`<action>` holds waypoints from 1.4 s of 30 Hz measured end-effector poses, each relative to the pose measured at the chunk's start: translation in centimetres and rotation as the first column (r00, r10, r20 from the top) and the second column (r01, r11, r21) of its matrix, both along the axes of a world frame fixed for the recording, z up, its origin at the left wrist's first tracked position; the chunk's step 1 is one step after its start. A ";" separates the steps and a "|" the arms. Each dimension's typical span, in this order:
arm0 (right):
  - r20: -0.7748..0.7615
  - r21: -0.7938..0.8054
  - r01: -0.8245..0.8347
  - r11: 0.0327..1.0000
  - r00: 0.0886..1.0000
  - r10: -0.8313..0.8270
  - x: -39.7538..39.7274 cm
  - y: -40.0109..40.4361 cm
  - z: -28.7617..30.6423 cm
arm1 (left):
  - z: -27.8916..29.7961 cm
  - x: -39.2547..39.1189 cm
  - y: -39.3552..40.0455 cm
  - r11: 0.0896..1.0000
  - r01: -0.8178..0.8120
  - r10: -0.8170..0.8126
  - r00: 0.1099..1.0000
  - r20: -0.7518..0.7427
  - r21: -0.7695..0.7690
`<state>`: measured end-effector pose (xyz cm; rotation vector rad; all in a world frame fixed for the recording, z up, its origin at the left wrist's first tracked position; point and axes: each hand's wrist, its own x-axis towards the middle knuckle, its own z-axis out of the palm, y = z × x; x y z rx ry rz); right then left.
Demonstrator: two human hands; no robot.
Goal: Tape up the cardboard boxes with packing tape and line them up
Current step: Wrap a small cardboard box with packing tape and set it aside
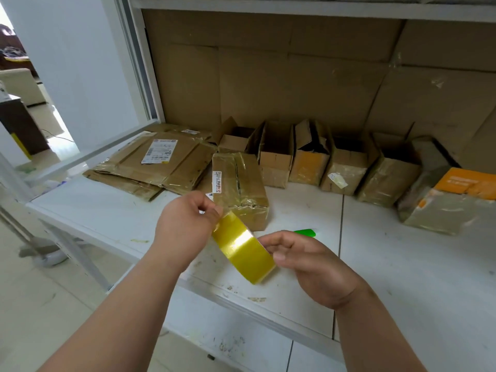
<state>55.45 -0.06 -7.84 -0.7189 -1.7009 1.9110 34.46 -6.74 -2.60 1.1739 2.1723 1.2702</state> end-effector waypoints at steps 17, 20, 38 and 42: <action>-0.075 0.185 0.130 0.974 0.990 -0.118 -0.7 2.3 4.9 | 2.3 -3.5 2.3 0.979 -0.001 -0.074 0.931 0.359 0.203; -0.066 0.228 0.171 0.958 0.985 -0.160 0.0 2.7 5.3 | 2.5 -3.4 2.6 0.978 0.040 -0.115 0.923 0.367 0.206; 0.143 0.149 0.279 0.949 0.943 -0.300 2.0 11.2 6.8 | -0.6 -3.3 3.8 0.955 -0.286 0.190 0.798 0.572 0.083; 0.239 0.196 0.292 0.936 0.911 -0.335 0.9 11.7 6.8 | -1.3 -3.2 3.9 0.952 -0.302 0.231 0.812 0.536 0.047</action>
